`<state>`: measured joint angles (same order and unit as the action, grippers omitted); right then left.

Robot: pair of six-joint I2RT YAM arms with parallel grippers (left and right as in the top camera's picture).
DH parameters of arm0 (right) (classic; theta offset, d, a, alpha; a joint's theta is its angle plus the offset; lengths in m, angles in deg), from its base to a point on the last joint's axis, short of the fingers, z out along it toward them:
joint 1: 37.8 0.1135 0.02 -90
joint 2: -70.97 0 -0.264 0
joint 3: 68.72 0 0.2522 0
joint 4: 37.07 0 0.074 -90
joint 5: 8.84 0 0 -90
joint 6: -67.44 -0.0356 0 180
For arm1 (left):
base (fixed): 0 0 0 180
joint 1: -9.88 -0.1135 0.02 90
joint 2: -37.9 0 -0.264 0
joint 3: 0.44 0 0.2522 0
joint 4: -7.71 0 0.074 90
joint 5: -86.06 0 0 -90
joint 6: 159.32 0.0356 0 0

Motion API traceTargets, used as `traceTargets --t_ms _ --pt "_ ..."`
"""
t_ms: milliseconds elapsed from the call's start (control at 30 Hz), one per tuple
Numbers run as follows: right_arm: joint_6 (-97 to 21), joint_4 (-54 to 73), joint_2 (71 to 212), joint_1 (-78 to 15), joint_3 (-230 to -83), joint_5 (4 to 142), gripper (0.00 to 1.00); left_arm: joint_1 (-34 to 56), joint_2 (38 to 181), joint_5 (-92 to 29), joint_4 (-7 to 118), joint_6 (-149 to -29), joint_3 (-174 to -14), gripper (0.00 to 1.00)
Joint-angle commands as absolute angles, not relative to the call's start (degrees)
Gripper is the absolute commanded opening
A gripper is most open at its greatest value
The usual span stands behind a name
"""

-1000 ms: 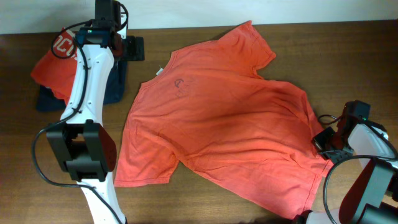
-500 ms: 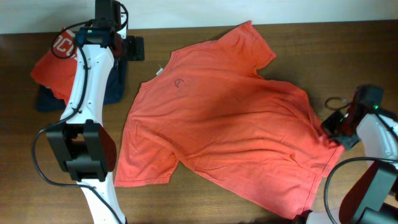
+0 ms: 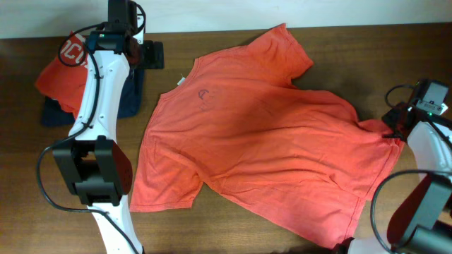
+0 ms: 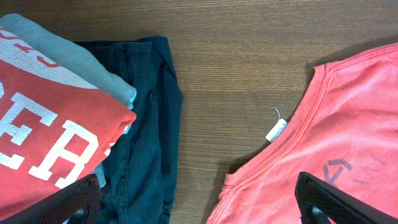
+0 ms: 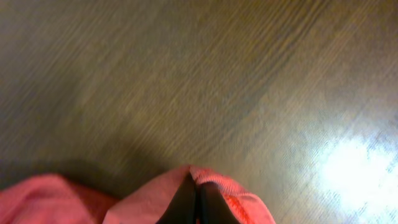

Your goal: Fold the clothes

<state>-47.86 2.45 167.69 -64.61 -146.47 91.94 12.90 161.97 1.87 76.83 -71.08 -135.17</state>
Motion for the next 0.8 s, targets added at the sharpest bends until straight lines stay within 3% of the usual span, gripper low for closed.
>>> traceTargets --t_ms 0,267,300,333,367,433,467,500,767 --pt "-47.9 -1.4 171.6 -64.9 -147.2 97.6 0.04 12.9 160.8 1.4 76.8 -71.3 -135.9 0.99" --pt "-47.9 -12.0 179.1 -66.4 -147.2 106.5 0.05 12.9 160.8 1.4 76.8 -71.3 -135.9 0.99" --pt "-47.9 -13.1 179.5 -66.8 -147.2 106.4 0.12 12.9 160.8 1.4 76.8 -71.3 -135.9 0.99" --pt "-47.8 -14.1 179.9 -67.2 -147.2 106.5 0.26 12.9 160.8 1.4 76.8 -71.3 -135.9 0.99" --pt "-47.8 -14.9 180.0 -67.6 -147.2 106.5 0.31 12.9 160.8 1.4 76.8 -71.3 -135.9 0.99" --pt "-45.4 -16.3 179.9 -69.2 -147.7 106.2 0.55 12.9 160.8 1.4 76.8 -71.3 -135.9 0.99" --pt "-43.7 -16.2 179.9 -70.0 -148.7 106.1 0.77 12.9 160.8 1.4 76.8 -71.3 -135.9 0.99" --pt "-42.2 -15.8 179.8 -70.4 -149.5 105.2 0.82 12.9 160.8 1.4 76.8 -71.3 -135.9 0.99" --pt "-40.3 3.9 179.4 -72.1 -158.9 85.4 0.79 12.9 160.8 1.4 76.8 -71.3 -135.9 0.99"
